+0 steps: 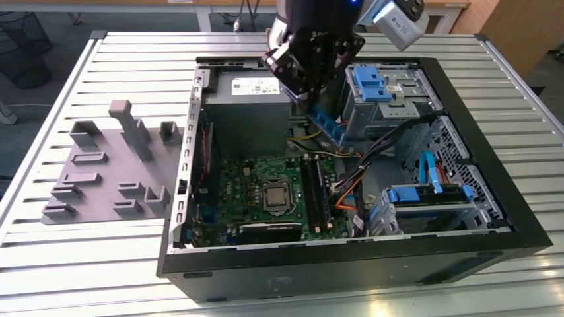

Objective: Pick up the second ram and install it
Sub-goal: 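Insert the second ram into the second slot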

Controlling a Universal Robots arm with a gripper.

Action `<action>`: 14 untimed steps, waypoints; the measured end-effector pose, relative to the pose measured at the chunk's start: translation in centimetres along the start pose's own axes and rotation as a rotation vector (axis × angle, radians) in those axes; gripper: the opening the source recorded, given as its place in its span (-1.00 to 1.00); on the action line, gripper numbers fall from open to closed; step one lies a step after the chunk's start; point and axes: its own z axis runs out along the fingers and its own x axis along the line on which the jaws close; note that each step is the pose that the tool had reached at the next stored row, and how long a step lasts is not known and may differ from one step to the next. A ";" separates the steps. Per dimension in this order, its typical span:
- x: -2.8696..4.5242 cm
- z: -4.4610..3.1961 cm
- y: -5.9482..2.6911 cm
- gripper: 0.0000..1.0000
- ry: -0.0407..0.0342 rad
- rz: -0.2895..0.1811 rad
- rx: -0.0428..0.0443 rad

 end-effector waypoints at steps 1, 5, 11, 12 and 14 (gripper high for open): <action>0.00 0.07 0.00 -0.72 0.0004 0.017 -0.0004; -0.02 0.35 0.00 -0.72 0.0018 0.077 -0.0020; -0.68 0.95 -0.30 -0.72 0.0025 0.109 -0.0028; -0.79 1.06 -0.34 -0.72 0.0027 0.114 -0.0029; -0.90 1.31 -0.37 -0.72 0.0034 0.132 -0.0027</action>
